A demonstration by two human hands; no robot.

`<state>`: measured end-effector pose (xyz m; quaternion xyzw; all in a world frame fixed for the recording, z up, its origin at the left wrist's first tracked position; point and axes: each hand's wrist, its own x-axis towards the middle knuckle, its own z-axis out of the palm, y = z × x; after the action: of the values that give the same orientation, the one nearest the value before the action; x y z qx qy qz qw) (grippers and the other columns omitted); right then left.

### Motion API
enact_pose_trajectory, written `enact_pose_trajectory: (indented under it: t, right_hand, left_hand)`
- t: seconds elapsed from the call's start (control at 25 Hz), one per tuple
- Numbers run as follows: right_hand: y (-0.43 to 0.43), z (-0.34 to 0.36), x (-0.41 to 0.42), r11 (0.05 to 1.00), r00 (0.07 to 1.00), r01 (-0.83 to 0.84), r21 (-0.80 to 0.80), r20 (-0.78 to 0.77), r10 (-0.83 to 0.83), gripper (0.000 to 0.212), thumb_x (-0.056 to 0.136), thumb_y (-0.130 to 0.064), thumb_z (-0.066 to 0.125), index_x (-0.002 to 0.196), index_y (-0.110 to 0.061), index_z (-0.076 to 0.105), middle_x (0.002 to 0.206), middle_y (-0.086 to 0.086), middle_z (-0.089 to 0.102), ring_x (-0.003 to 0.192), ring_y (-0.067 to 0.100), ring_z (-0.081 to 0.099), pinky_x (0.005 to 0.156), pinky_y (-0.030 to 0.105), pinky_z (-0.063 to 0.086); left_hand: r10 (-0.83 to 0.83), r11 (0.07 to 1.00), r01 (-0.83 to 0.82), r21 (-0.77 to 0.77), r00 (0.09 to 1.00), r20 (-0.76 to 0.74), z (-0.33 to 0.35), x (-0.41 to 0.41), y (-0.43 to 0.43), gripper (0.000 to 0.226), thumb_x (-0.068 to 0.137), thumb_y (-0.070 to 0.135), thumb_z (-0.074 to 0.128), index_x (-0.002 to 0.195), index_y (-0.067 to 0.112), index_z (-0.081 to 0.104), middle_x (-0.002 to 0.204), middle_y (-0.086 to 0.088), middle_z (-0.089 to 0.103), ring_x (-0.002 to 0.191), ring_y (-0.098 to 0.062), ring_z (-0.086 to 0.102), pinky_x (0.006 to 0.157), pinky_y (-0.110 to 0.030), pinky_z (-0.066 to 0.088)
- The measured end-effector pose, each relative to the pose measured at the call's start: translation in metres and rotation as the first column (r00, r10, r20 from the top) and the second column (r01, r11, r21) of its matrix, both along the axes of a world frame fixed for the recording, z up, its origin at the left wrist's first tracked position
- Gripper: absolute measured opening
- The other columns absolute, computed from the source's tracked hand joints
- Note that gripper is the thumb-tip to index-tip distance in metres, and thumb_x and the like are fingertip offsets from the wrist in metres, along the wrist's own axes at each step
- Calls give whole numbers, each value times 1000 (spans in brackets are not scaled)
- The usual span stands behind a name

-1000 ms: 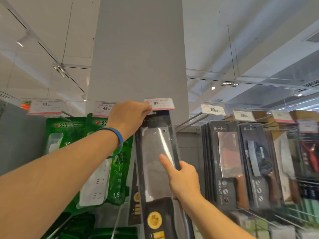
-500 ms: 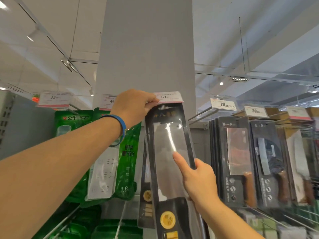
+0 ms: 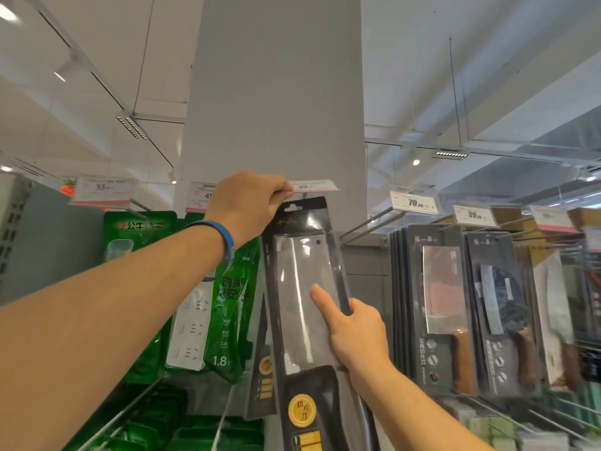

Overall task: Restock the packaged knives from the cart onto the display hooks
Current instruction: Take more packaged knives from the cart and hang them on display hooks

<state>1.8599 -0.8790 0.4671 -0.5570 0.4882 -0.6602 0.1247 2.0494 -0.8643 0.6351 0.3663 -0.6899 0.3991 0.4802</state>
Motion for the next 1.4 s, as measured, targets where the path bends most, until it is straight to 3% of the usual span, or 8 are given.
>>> enact_pose_trajectory:
  t: [0.04, 0.16, 0.28, 0.44, 0.56, 0.96, 1.2, 1.4]
  right_hand:
    - [2, -1, -1, 1000, 998, -19, 16, 60, 18, 98, 66, -89, 63, 128, -12, 66, 120, 3, 71, 110, 24, 67, 95, 45, 54]
    - [-2, -2, -3, 989, 974, -137, 50, 187, 125, 109, 54, -93, 67, 127, -13, 63, 106, 9, 69, 90, 27, 65, 79, 43, 53]
    - [-6, -2, 2, 980, 966, -181, 83, 204, 161, 113, 60, -88, 70, 146, -17, 50, 129, 11, 64, 94, 24, 61, 83, 39, 51]
    - [-22, 2, 1, 981, 968, -160, 106, 212, 135, 115, 72, -80, 70, 157, -10, 37, 150, 12, 53, 127, 33, 57, 100, 41, 46]
    - [-30, -1, 7, 976, 958, -198, 92, 227, 173, 119, 67, -82, 71, 156, -10, 38, 145, 14, 58, 119, 33, 61, 87, 43, 49]
    - [-73, 13, 3, 979, 999, -21, 204, 43, 13, 108, 75, -85, 62, 152, -11, 45, 146, 9, 58, 126, 35, 59, 103, 49, 51]
    - [-101, 16, 12, 955, 999, -3, 296, 38, -8, 102, 80, -81, 60, 153, -12, 43, 148, 12, 54, 127, 36, 56, 102, 45, 48]
    - [-104, 15, 16, 924, 994, 57, 377, -109, -17, 95, 91, -76, 51, 156, -9, 34, 152, 13, 48, 130, 34, 54, 99, 43, 47]
  left_hand:
    - [-6, 1000, 6, 3, 1000, 1, -1, 0, -1, 30, 103, 39, 46, 120, 26, 68, 94, 0, 73, 68, -18, 56, 57, -27, 43]
    - [-1, 1000, 1, -2, 1000, 6, -3, -2, -2, 31, 103, 38, 46, 121, 26, 68, 84, 2, 69, 57, -13, 48, 51, -23, 36]
    - [-19, 1000, 18, -7, 1000, -6, -5, -1, -4, 30, 103, 37, 47, 120, 25, 69, 72, 9, 56, 50, -3, 40, 47, -23, 31]
    - [0, 1000, 0, 7, 1000, -6, -4, 1, -3, 29, 103, 38, 47, 119, 27, 69, 85, 4, 69, 52, -5, 40, 49, -24, 33]
    - [11, 1000, -11, 16, 1000, -3, -6, 0, -4, 30, 103, 38, 47, 121, 28, 68, 97, 3, 73, 54, -6, 42, 49, -21, 33]
    - [131, 991, -128, -41, 988, 78, -8, -3, 0, 35, 104, 41, 41, 125, 30, 66, 99, 1, 74, 64, -18, 51, 55, -28, 44]
    - [226, 973, -215, -85, 964, 141, -5, -3, 2, 35, 105, 41, 38, 125, 31, 65, 106, 2, 73, 69, -17, 51, 47, -22, 25]
    - [197, 978, -190, -82, 976, 97, -16, -7, -3, 34, 105, 38, 39, 131, 30, 60, 118, 0, 70, 85, -24, 66, 58, -30, 46]
